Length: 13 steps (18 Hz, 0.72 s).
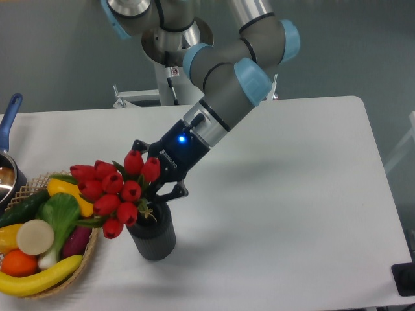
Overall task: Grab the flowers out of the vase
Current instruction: 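Lift the gripped tulips up out of the grey vase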
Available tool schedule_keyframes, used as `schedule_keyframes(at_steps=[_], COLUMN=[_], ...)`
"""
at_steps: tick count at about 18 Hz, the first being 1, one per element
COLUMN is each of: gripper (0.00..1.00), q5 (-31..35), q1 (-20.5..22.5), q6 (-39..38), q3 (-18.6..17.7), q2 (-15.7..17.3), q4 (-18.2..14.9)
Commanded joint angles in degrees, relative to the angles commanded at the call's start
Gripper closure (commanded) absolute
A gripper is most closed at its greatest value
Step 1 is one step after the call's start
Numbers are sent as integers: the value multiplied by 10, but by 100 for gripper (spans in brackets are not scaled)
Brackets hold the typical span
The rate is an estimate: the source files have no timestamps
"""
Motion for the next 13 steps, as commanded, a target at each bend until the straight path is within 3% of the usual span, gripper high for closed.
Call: schedule_keyframes(at_steps=[6, 13], gripper=[67, 67], q5=[0, 0], q1=[-1, 4], q6=[-78, -103], q3=[48, 69], q2=[5, 12], q4=[0, -1])
